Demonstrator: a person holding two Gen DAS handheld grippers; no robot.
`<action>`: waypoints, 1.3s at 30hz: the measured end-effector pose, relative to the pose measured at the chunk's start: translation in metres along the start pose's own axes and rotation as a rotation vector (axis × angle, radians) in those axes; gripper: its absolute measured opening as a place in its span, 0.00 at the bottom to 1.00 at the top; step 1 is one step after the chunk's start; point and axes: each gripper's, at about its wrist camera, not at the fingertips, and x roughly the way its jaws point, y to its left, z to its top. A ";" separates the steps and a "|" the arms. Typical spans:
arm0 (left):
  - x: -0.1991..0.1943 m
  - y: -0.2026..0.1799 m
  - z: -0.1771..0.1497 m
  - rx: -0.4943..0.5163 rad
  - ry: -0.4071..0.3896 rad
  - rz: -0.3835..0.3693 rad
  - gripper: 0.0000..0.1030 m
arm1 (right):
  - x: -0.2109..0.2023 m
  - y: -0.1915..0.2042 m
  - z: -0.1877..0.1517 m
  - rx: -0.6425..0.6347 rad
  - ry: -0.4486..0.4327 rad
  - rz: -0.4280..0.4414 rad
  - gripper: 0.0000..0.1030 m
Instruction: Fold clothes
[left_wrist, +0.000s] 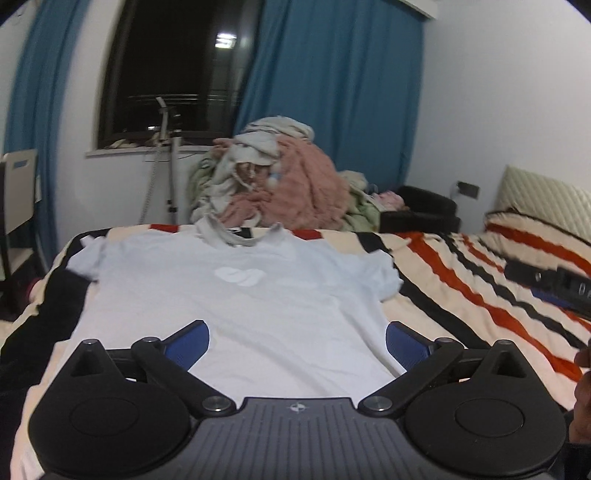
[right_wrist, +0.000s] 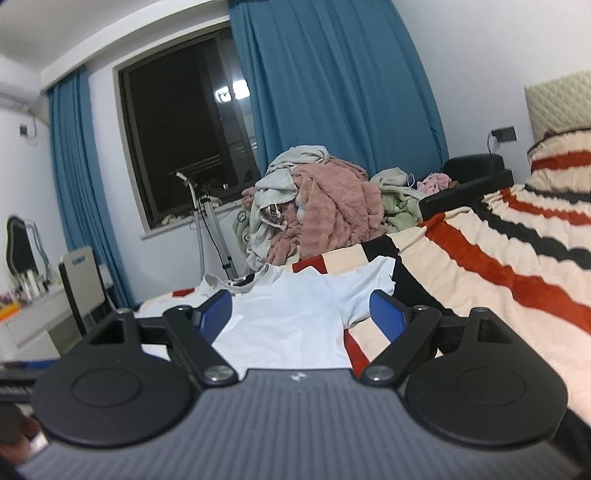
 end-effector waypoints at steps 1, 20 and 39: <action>-0.003 0.006 0.002 -0.013 -0.002 0.003 1.00 | 0.000 0.003 -0.001 -0.018 0.000 -0.002 0.81; 0.014 0.024 -0.020 -0.072 0.035 0.115 1.00 | 0.251 -0.094 -0.026 0.729 0.274 0.073 0.81; 0.103 0.061 -0.033 -0.197 0.132 0.230 1.00 | 0.407 -0.158 -0.096 0.833 0.104 0.151 0.71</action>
